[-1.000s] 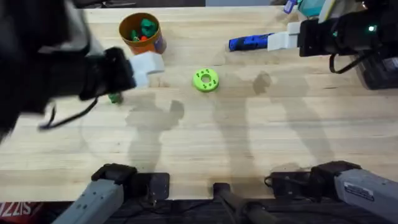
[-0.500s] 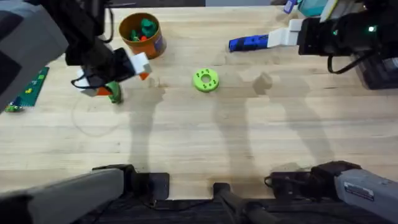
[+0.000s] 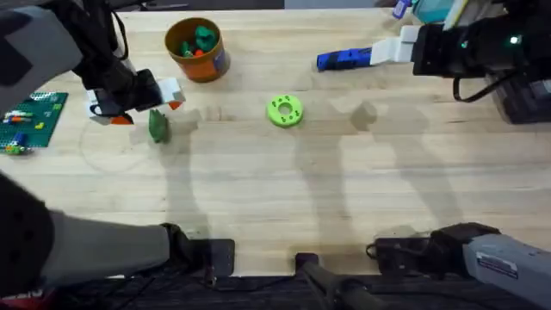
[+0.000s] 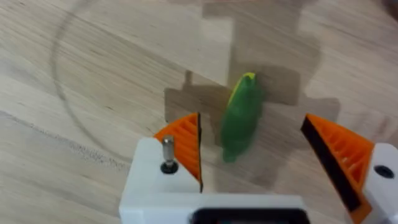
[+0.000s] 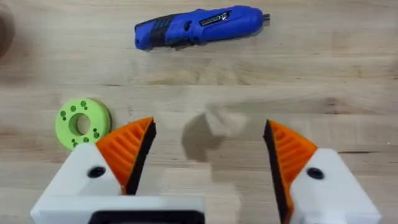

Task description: Pick up the gripper from the table and insert it into the empty holder that is missing its gripper. Then pick up a screw, insert it into the mounting hole, and use the screwdriver to tighten it. Finally, clean up the table by picking up the vegetable and placing it into the bucket.

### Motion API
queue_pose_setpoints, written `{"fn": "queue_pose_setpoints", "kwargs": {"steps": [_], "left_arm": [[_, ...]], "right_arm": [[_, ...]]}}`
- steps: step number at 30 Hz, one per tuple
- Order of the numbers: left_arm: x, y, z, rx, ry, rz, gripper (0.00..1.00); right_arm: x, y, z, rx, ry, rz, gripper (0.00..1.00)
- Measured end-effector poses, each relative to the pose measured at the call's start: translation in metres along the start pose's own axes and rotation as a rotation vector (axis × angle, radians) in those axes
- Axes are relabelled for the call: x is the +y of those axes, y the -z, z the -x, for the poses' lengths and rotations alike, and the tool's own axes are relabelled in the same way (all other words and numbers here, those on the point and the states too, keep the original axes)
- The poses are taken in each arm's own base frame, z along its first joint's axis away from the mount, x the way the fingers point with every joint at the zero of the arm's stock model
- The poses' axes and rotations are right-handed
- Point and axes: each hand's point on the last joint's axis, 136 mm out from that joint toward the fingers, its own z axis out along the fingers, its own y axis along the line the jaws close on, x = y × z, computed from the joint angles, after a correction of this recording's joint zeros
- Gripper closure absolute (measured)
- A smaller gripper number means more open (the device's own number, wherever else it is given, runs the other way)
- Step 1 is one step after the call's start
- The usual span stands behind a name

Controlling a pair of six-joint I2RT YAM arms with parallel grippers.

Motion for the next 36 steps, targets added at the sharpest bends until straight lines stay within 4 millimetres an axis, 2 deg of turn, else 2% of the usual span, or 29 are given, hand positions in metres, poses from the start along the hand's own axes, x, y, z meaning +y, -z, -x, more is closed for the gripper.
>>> {"fn": "queue_pose_setpoints", "kwargs": {"steps": [8,13,15,18,20,27,30,33,36], "left_arm": [[0.011,-0.042,-0.012,0.122,-0.014,0.025,0.016],[0.007,-0.045,-0.012,0.133,-0.038,0.007,0.031],[0.007,-0.046,-0.012,0.133,-0.043,0.005,0.229],[0.007,-0.046,-0.012,0.135,-0.048,0.005,0.715],[0.006,-0.046,-0.01,0.129,-0.054,-0.002,0.953],[0.006,-0.043,-0.013,0.148,-0.058,0.0,0.969],[0.004,-0.032,-0.008,0.145,-0.057,-0.011,0.969],[-0.007,-0.003,0.025,0.034,-0.048,-0.079,0.969],[-0.027,0.048,0.078,-0.198,-0.047,-0.201,0.969]], "right_arm": [[0.0,0.0,0.0,0.0,0.0,0.0,0.008],[0.0,0.0,0.0,0.0,0.0,0.0,0.008],[0.0,0.0,0.0,0.0,0.0,0.0,0.008],[0.0,0.0,0.0,0.0,0.0,0.0,0.008],[0.0,0.0,0.0,0.0,0.0,0.0,0.008],[0.0,0.0,0.0,0.0,0.0,0.0,0.008],[0.0,0.0,0.0,0.0,0.0,0.0,0.008],[0.0,0.0,0.0,0.0,0.0,0.0,0.008],[0.0,0.0,0.0,0.0,0.0,0.0,0.008]]}}
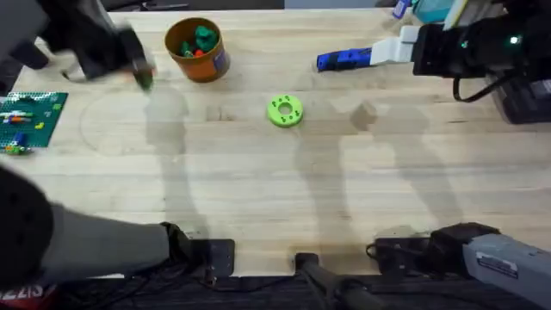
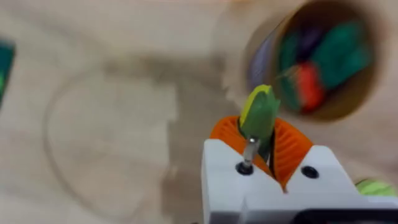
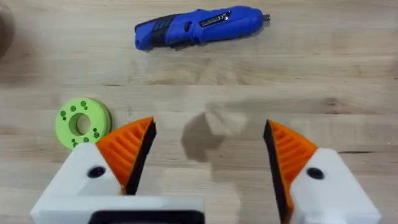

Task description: Pick up the gripper from the table and insert it into the empty holder that is missing its gripper. Then pick up a screw, insert it into the mounting hole, and use the screwdriver to tighten it. Finally, clean up the table by picking up the vegetable and placing it into the bucket.

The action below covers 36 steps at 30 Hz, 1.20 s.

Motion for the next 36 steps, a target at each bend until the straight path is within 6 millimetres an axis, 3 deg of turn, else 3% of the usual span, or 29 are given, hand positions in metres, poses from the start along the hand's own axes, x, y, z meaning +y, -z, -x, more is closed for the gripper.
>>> {"fn": "queue_pose_setpoints", "kwargs": {"steps": [3,6,8,16,22,23,26,28,29,33,36], "left_arm": [[-0.025,0.036,0.052,-0.218,-0.034,-0.111,0.969],[-0.043,0.047,0.074,-0.313,-0.066,-0.178,0.969],[-0.054,0.041,0.078,-0.324,-0.085,-0.208,0.969],[-0.106,-0.019,0.074,-0.271,-0.171,-0.294,0.969],[-0.112,-0.042,0.067,-0.237,-0.169,-0.274,0.969],[-0.111,-0.044,0.066,-0.233,-0.166,-0.268,0.922],[-0.108,-0.046,0.066,-0.23,-0.161,-0.255,0.427],[-0.108,-0.046,0.067,-0.233,-0.159,-0.252,0.135],[-0.107,-0.046,0.067,-0.232,-0.155,-0.25,0.042],[-0.107,-0.042,0.064,-0.224,-0.152,-0.248,0.013],[-0.105,-0.024,0.059,-0.215,-0.152,-0.245,0.013]], "right_arm": [[0.0,0.0,0.0,0.0,0.0,0.0,0.008],[0.0,0.0,0.0,0.0,0.0,0.0,0.009],[0.0,0.0,0.0,0.0,0.0,0.0,0.008],[0.0,0.0,0.0,0.0,0.0,0.0,0.008],[0.0,0.0,0.0,0.0,0.0,0.0,0.008],[0.0,0.0,0.0,0.0,0.0,0.0,0.008],[0.0,0.0,0.0,0.0,0.0,0.0,0.008],[0.0,0.0,0.0,0.0,0.0,0.0,0.008],[0.0,0.0,0.0,0.0,0.0,0.0,0.008],[0.0,0.0,0.0,0.0,0.0,0.0,0.008],[0.0,0.0,0.0,0.0,0.0,0.0,0.008]]}}
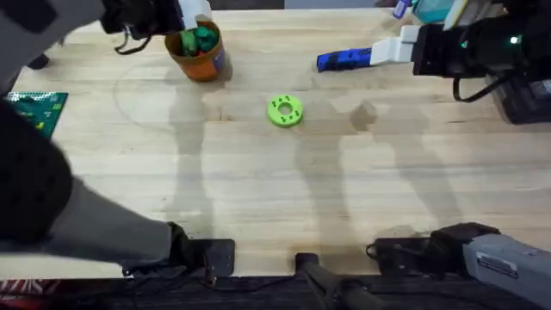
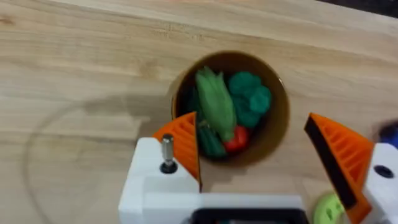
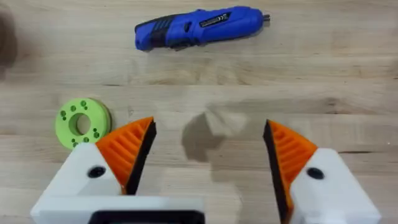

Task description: Pick up the gripper from the table and insert it into the empty holder that is missing its gripper. Then pick up a screw, insert it into the mounting hole, and use the screwdriver to tighten it. Finally, clean up the table by picking up the vegetable and placing it into the bucket.

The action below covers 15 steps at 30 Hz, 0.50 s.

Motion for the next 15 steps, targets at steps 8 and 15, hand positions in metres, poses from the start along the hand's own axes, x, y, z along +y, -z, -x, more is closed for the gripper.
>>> {"fn": "queue_pose_setpoints", "kwargs": {"steps": [8,15], "left_arm": [[-0.021,0.111,-0.026,0.052,-0.092,0.006,0.013],[-0.024,0.19,-0.091,0.199,-0.128,0.044,0.013]], "right_arm": [[0.0,0.0,0.0,0.0,0.0,0.0,0.008],[0.0,0.0,0.0,0.0,0.0,0.0,0.008]]}}
